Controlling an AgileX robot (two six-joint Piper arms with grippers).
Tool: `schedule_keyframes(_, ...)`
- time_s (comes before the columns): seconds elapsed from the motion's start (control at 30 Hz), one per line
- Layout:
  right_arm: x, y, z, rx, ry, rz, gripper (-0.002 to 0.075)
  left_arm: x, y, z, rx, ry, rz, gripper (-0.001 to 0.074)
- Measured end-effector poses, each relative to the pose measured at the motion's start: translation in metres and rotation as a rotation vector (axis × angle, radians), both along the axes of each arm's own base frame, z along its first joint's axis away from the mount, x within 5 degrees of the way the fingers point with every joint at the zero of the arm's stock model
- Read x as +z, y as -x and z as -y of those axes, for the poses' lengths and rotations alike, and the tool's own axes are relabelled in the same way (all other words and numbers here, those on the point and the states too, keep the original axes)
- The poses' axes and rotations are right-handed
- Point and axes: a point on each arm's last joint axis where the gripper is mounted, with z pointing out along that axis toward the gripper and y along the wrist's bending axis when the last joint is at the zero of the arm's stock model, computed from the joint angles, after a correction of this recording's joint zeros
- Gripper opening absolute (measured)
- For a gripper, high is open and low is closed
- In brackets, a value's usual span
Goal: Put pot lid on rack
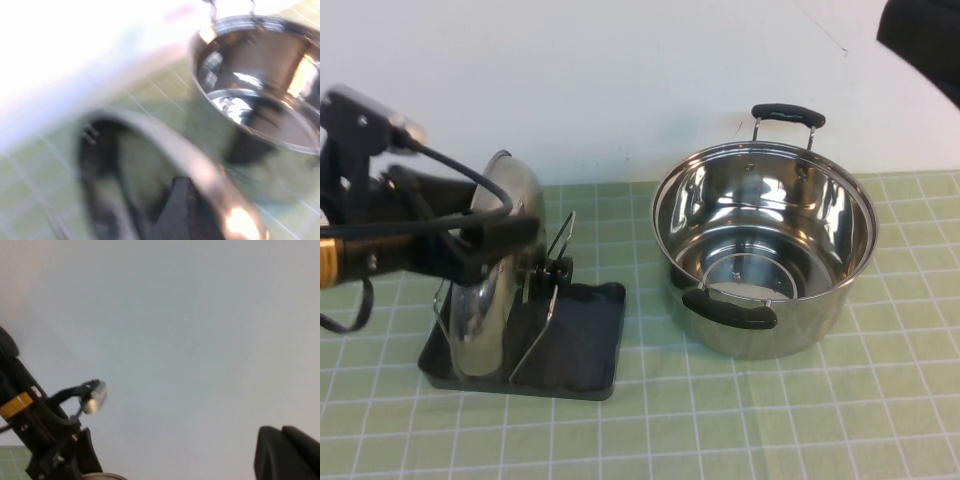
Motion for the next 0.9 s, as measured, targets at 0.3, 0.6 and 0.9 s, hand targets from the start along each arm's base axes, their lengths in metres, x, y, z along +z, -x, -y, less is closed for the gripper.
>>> schedule_keyframes(0.3, 0.003, -0.018, 0.021, -0.365, 0.189, 0.227, 0.0000, 0.060, 0.025, -0.026, 0.275, -0.206, 0.380, 0.0286)
schedule_keyframes(0.6, -0.006, -0.032, 0.092, -1.101, 0.797, -0.069, 0.0000, 0.093, 0.069, -0.106, 1.200, -0.355, 0.307, 0.0010)
schedule_keyframes(0.9, -0.026, 0.028, 0.114, -0.622, 0.640, -0.542, -0.0001, 0.062, 0.108, -0.079, 0.974, -0.140, -0.102, 0.0001)
